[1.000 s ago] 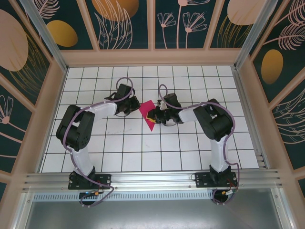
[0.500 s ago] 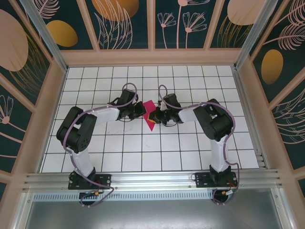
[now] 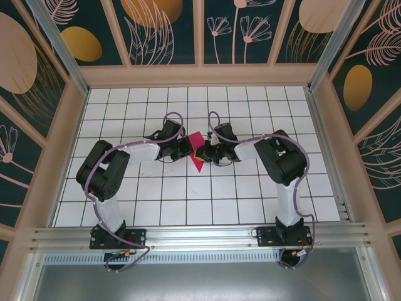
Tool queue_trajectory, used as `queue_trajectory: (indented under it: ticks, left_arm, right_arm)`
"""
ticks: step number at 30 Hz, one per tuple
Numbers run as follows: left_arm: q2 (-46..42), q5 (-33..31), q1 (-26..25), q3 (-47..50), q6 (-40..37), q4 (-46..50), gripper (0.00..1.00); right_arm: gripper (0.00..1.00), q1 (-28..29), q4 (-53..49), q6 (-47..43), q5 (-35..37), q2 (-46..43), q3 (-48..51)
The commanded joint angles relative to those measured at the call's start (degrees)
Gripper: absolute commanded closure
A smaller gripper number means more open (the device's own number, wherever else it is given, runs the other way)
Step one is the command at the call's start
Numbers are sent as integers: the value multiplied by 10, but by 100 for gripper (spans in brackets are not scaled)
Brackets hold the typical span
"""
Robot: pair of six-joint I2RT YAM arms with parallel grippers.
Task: Fold a paper plane with a square sheet of paper (pick it up from the middle)
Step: Third fold the triangle at the center of the table.
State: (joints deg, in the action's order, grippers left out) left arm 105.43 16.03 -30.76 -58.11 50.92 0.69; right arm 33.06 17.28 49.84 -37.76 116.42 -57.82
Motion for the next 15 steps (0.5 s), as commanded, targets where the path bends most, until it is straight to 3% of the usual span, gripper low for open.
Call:
queue_trajectory:
  ticks: [1, 15]
  left_arm:
    - [7, -3, -4, 3, 6, 11, 100]
    - [27, 14, -13, 10, 13, 8, 100]
  right_arm:
    - [100, 1, -55, -6, 36, 19, 5]
    - [100, 1, -59, -4, 39, 24, 2]
